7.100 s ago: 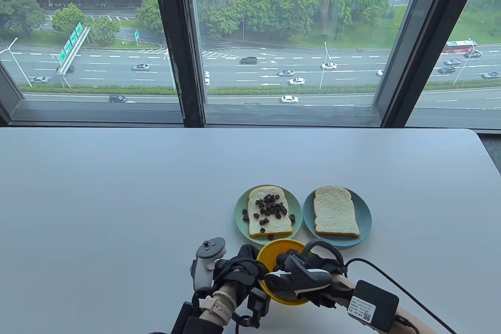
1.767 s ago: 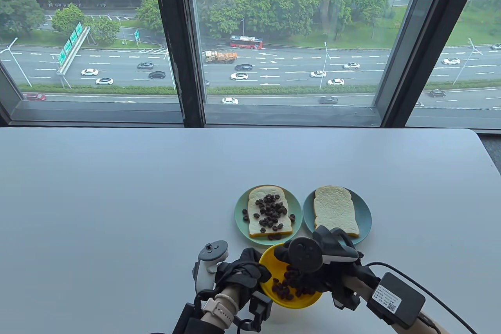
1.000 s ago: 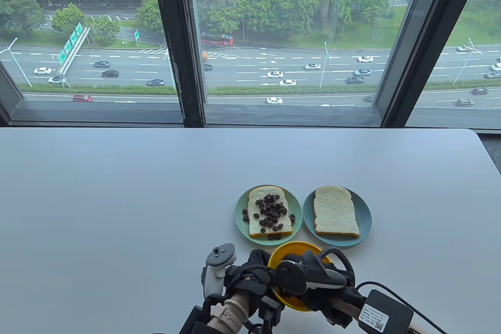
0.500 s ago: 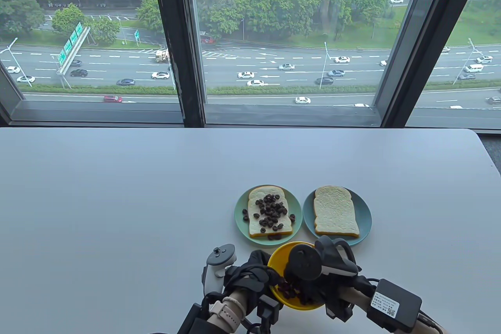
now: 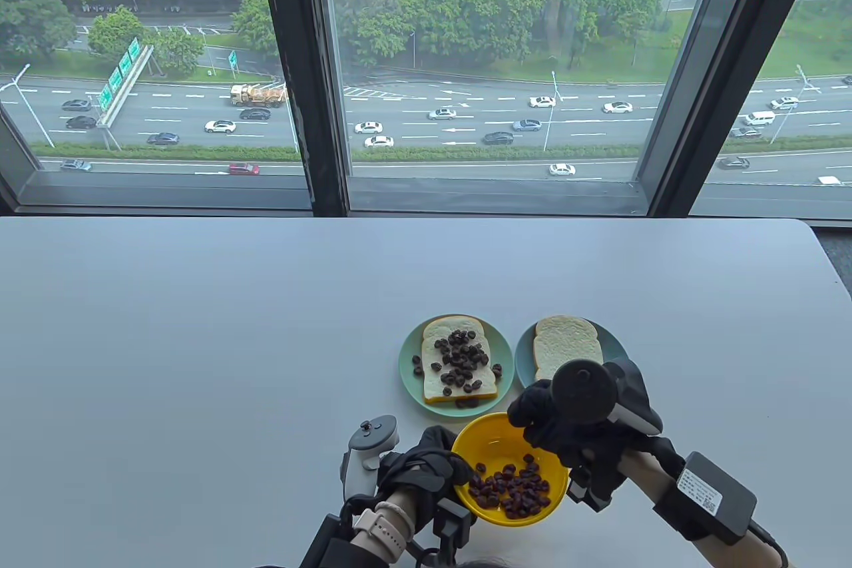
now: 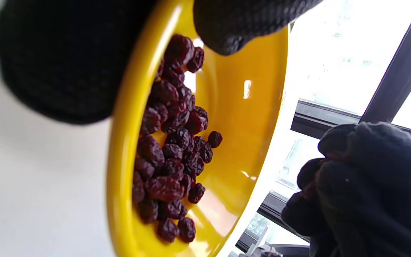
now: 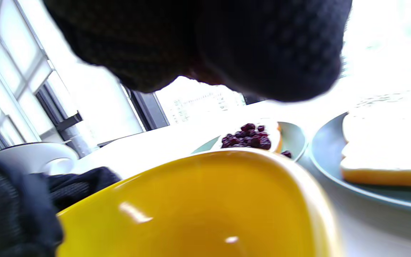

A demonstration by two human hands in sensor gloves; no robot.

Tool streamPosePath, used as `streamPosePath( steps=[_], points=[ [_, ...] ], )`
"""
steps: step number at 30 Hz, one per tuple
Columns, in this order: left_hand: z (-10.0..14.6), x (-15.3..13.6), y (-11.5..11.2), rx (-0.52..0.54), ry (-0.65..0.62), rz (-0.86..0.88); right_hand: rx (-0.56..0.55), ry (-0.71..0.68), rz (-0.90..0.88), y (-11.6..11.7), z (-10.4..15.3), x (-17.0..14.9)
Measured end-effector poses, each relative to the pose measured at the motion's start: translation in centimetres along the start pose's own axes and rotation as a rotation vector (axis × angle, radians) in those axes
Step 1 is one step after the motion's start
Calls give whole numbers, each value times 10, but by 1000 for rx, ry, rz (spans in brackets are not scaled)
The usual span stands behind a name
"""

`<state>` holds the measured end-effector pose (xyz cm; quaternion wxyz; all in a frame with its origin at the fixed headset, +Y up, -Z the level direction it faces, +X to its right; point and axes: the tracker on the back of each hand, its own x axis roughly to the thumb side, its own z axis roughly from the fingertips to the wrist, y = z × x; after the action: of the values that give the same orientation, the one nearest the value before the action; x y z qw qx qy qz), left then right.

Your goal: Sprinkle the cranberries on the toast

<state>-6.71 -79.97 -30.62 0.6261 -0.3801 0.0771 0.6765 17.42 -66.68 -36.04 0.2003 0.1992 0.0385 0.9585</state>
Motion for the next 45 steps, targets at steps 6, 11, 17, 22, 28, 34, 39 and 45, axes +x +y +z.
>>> streamPosePath(
  steps=[6, 11, 17, 22, 28, 34, 39, 45],
  points=[
    [-1, -2, 0, -6, 24, -13, -19, 242, 63, 12, -43, -67],
    [-3, -5, 1, -9, 46, -17, 15, 299, 85, 38, -68, -91],
    [-2, -5, -1, -15, 55, -18, 24, 298, 151, 51, -82, -91],
    [-2, -5, -2, -18, 58, -28, 15, 300, 251, 55, -81, -86],
    [-1, -5, -1, -14, 62, -33, 4, 330, 284, 42, -77, -101],
    [-2, -5, -1, -11, 62, -34, 30, 367, 205, 34, -69, -117],
    [-2, -5, -1, -12, 57, -40, -19, 343, 163, 23, -58, -112],
    [-1, -3, -2, -4, 39, -44, 5, 138, 32, 10, -28, -72]
  ],
)
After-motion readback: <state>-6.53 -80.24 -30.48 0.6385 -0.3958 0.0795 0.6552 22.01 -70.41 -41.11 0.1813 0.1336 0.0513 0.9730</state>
